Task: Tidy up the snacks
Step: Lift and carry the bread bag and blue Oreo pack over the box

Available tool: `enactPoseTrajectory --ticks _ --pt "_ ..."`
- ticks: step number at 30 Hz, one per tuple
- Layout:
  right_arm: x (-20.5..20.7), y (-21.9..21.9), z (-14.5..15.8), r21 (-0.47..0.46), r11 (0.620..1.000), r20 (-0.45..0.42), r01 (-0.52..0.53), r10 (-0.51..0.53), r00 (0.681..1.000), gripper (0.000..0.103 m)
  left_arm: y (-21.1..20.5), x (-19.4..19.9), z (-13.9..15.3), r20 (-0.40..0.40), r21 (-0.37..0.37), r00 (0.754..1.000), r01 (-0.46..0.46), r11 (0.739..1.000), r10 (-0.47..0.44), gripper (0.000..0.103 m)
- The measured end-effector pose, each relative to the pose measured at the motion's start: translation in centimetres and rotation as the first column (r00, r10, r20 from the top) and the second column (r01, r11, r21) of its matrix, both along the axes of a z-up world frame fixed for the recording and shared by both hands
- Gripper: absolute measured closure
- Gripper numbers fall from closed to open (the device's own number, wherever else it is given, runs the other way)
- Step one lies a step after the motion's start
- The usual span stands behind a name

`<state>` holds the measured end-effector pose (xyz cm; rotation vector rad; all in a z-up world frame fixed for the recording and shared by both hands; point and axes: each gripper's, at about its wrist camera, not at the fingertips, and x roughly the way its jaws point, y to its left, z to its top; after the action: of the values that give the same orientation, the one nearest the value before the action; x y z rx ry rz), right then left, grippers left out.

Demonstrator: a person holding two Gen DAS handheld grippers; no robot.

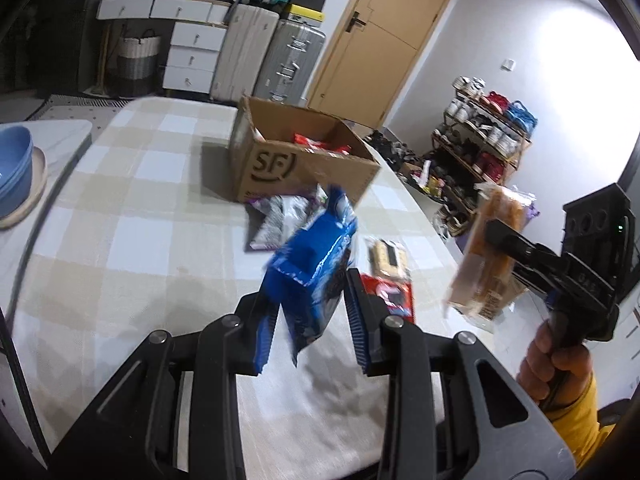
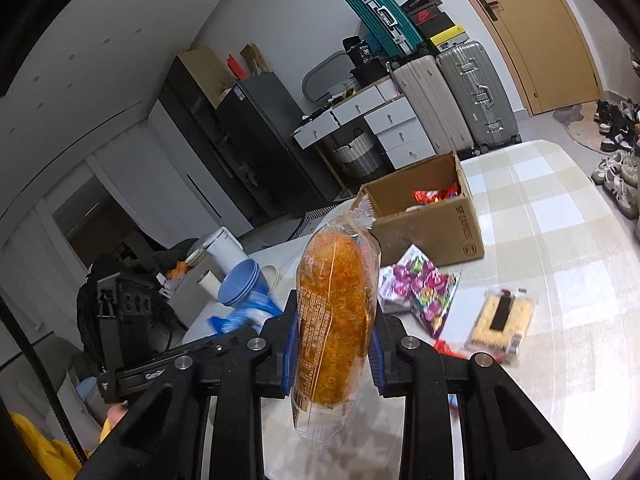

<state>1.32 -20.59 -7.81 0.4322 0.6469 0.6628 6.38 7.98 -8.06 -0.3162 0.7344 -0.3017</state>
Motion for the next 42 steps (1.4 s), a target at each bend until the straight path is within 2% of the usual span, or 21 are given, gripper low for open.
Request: enactPoseTrajectory --ticks 6,9,11,13,15,18,21,22,24,25,28,31,34,39,42 --pt "4.1 0.8 2.0 -0.021 1.0 0.025 -0.023 0.023 0.999 0.074 0.3 3.3 1.4 0.013 -0.025 1.0 0.011 1.0 -0.011 0.074" --pt "6.4 1.6 2.3 -0.056 0.998 0.026 -0.031 0.032 0.999 0.074 0.1 6.0 1.5 0.008 -0.006 1.0 0.011 1.0 -0.011 0.074" --pt "7.3 1.8 1.6 -0.042 0.998 0.005 -0.041 0.042 0.999 0.074 0.2 7.1 0.8 -0.03 -0.026 0.999 0.015 1.0 -0.016 0.074" --pt "7.5 1.8 0.5 -0.038 0.998 -0.012 -0.043 0.043 0.999 0.074 0.0 7.5 -0.3 -0.081 -0.06 0.995 0.055 0.997 -0.06 0.074" --pt "7.5 1.7 -0.6 -0.021 0.999 -0.031 -0.048 0.047 0.998 0.074 -0.7 7.3 -1.9 -0.134 -0.022 0.989 0.058 0.998 -0.06 0.074" --pt "7.4 1.3 -2.6 0.002 0.999 -0.069 -0.038 0.038 0.997 0.074 -1.6 7.1 -4.9 -0.233 -0.078 0.969 0.061 0.995 -0.077 0.074" --pt "7.2 0.7 -4.0 0.023 0.999 -0.102 -0.023 0.025 0.994 0.074 -2.7 6.8 -6.3 -0.271 -0.084 0.961 0.04 0.996 -0.061 0.074" --pt "7.2 0.4 -4.2 0.028 0.999 -0.106 -0.02 0.023 0.994 0.074 -3.2 6.7 -6.6 -0.279 -0.089 0.958 0.048 0.995 -0.072 0.07" --pt "7.0 0.0 -4.6 0.029 0.999 -0.108 -0.014 0.017 0.994 0.074 -4.2 6.7 -6.9 -0.296 -0.067 0.954 0.034 0.997 -0.052 0.059" --pt "6.9 -0.2 -4.6 0.031 0.999 -0.108 -0.015 0.018 0.994 0.074 -4.7 6.8 -7.0 -0.3 -0.059 0.953 0.031 0.998 -0.047 0.051" --pt "6.3 -0.6 -4.7 0.039 0.999 -0.097 -0.016 0.019 0.995 0.074 -6.0 7.6 -7.8 -0.325 0.01 0.946 -0.003 1.0 0.006 0.04" --pt "5.9 -1.0 -4.7 0.049 0.999 -0.091 -0.017 0.021 0.996 0.074 -6.5 8.8 -9.1 -0.395 0.066 0.916 -0.053 0.996 0.075 0.04" --pt "5.7 -1.0 -4.7 0.056 0.998 -0.092 -0.018 0.023 0.996 0.074 -7.1 9.0 -8.7 -0.357 0.145 0.924 -0.089 0.985 0.136 0.038" --pt "5.4 -1.6 -4.9 0.067 0.998 -0.093 -0.013 0.019 0.995 0.074 -7.8 8.9 -8.6 -0.335 0.177 0.935 -0.061 0.982 0.118 0.037" --pt "5.2 -1.9 -4.9 0.07 0.997 -0.091 -0.01 0.016 0.996 0.074 -8.0 8.7 -8.4 -0.321 0.17 0.944 -0.017 0.985 0.071 0.05"
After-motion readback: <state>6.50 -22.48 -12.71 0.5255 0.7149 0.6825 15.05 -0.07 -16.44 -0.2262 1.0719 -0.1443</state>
